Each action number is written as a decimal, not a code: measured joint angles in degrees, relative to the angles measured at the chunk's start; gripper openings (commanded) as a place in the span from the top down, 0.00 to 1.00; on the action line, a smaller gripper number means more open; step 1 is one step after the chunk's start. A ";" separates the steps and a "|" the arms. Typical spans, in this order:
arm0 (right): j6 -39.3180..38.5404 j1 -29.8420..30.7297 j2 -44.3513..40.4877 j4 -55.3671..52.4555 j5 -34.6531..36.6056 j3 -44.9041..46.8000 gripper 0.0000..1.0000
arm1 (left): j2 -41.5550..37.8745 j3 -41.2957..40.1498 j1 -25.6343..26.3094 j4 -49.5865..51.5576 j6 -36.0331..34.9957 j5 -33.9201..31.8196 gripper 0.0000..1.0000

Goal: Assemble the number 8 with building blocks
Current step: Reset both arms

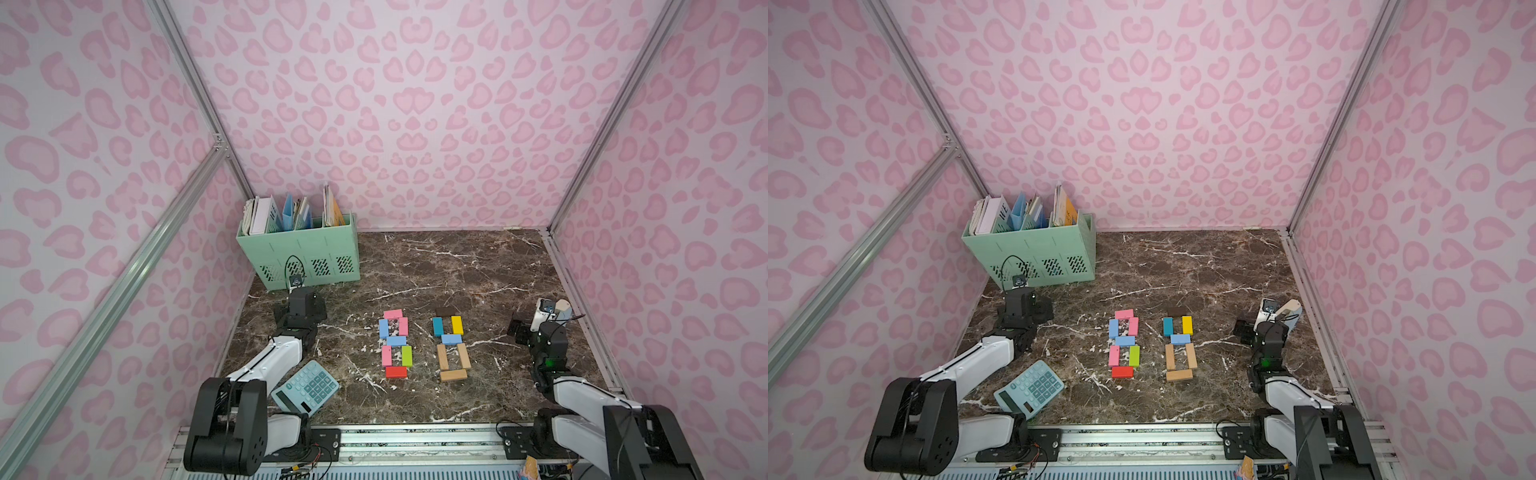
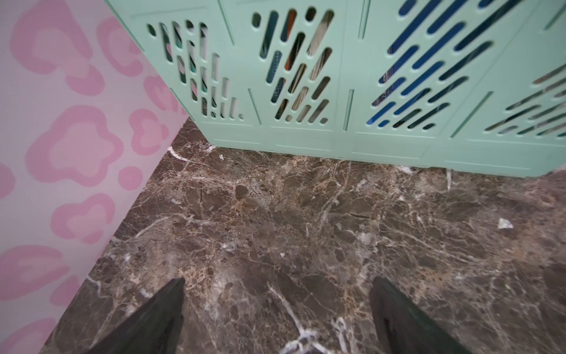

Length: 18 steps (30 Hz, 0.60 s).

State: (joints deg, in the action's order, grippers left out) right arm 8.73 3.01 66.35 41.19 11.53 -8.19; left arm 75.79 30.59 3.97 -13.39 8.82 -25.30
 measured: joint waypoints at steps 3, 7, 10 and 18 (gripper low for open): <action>-2.71 -0.11 4.96 7.37 -1.31 -2.36 0.01 | 3.23 -0.94 -0.37 -4.90 -0.50 0.92 0.03; -5.09 -0.26 9.38 14.19 -1.73 -2.49 0.00 | 5.07 -1.46 -0.59 -10.71 -2.08 3.06 0.03; -6.47 -0.74 11.23 17.66 -3.04 -3.10 0.01 | 6.58 -2.73 -0.90 -16.06 -3.17 4.74 0.02; -6.78 -5.62 14.95 21.24 -9.97 -5.68 0.01 | 11.17 -3.15 -1.99 -22.53 -4.72 8.81 0.01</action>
State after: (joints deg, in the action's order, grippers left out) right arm 1.96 -2.61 81.30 62.43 1.56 -13.87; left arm 86.96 27.44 1.98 -35.92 4.10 -16.49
